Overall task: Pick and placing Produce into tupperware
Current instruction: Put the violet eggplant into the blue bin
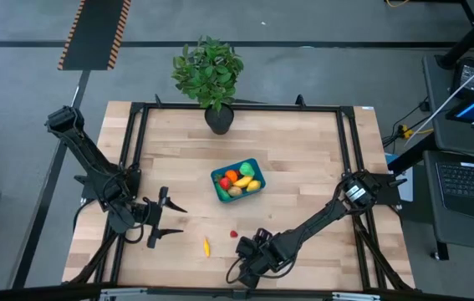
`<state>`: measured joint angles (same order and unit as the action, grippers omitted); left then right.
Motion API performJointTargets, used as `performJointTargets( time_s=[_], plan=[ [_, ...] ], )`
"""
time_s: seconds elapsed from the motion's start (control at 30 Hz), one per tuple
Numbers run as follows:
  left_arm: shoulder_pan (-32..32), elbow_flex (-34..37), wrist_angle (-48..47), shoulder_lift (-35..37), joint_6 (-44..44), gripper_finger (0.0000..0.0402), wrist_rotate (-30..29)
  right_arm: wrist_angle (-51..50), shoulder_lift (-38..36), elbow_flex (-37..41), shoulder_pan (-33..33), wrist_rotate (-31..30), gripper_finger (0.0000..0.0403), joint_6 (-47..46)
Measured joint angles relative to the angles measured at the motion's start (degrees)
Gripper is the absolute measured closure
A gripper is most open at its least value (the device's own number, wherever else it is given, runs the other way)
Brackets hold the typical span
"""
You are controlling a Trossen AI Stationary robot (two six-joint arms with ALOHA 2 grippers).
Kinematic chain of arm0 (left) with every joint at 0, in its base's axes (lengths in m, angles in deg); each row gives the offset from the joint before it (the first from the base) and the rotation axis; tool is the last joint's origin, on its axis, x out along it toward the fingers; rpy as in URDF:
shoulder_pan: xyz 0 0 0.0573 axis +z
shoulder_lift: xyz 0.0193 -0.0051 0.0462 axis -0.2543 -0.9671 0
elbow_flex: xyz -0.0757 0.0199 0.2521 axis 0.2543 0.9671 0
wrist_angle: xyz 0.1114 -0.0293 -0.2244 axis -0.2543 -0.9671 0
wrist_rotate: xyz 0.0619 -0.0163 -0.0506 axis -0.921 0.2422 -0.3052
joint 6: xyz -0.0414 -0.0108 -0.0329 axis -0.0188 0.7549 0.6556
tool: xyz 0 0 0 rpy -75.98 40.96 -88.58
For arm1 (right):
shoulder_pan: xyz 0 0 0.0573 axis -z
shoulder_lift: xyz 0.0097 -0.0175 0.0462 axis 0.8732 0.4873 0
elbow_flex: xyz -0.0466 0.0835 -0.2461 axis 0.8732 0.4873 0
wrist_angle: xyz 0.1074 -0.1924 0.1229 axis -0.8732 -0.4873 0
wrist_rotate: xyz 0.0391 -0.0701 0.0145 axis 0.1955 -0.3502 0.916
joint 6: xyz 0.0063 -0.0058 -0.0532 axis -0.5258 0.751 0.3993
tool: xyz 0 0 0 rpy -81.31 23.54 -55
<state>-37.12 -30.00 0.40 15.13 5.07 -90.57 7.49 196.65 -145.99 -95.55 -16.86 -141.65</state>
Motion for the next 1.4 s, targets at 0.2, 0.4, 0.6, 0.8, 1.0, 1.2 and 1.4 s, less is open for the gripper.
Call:
performJointTargets(
  time_s=[0.2, 0.4, 0.6, 0.8, 1.0, 1.2, 1.4],
  plan=[
    [0.02, 0.00, 0.00, 0.00, 0.00, 0.0130, 0.00, 0.74, -0.04, 0.78, 0.00, 0.23, 0.0107, 0.02],
    [0.00, 0.00, 0.00, 0.00, 0.00, 0.0130, 0.02, 0.30, 0.10, 0.86, 0.07, 0.38, 0.0152, 0.00],
    [0.02, 0.00, 0.00, 0.00, 0.00, 0.0130, 0.02, -0.23, 0.17, 0.98, 0.09, 0.69, 0.0216, -0.02],
    [0.02, 0.00, 0.00, 0.00, 0.00, 0.0130, 0.00, -0.24, 0.17, 1.00, 0.11, 0.85, 0.0248, -0.27],
    [0.02, 0.00, 0.00, 0.00, 0.00, 0.0130, 0.02, -0.17, 0.17, 1.00, 0.09, 0.95, 0.0241, -0.39],
    [0.01, 0.00, -0.01, 0.00, -0.02, 0.0130, 0.01, 0.02, -0.63, 1.04, 0.13, 1.14, 0.0248, -0.21],
    [0.00, 0.00, -0.02, 0.00, -0.02, 0.0130, 0.00, -0.74, -3.67, 1.27, 0.01, 2.61, 0.0248, 2.38]
  ],
)
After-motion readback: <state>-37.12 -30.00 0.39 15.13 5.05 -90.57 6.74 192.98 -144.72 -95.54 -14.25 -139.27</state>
